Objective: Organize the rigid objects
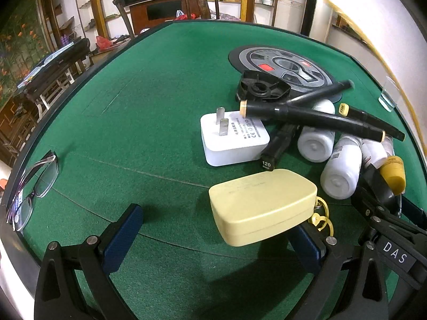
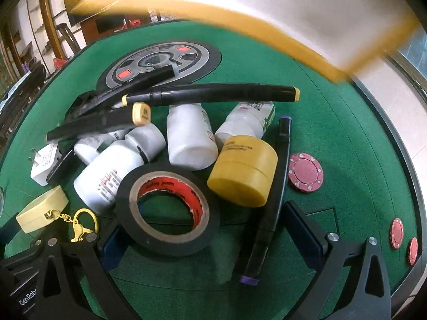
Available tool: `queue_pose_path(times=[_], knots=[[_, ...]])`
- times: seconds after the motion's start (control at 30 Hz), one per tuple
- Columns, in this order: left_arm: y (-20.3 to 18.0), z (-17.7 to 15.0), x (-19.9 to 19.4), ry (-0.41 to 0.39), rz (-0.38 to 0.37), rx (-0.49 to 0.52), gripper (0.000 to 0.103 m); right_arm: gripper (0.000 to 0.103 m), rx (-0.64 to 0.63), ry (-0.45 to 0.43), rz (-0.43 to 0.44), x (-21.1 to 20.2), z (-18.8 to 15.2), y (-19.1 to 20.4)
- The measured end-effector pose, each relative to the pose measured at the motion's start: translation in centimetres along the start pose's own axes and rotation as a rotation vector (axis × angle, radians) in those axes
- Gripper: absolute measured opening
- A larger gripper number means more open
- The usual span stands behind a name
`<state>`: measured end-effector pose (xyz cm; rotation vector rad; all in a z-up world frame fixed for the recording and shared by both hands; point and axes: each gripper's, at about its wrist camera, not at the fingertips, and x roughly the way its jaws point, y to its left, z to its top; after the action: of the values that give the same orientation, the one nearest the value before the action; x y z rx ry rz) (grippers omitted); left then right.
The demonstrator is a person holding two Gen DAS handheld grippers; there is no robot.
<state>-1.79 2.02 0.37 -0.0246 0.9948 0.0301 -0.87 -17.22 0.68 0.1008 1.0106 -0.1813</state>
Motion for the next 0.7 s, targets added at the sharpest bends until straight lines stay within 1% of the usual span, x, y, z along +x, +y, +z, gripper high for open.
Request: queue_pose_path(times=[0.7], knots=[[-0.25, 0.49, 0.42, 0.006, -0.019, 0.024, 0.103, 0.103, 0.0, 0.001, 0.0, -0.01, -0.19, -0.04]])
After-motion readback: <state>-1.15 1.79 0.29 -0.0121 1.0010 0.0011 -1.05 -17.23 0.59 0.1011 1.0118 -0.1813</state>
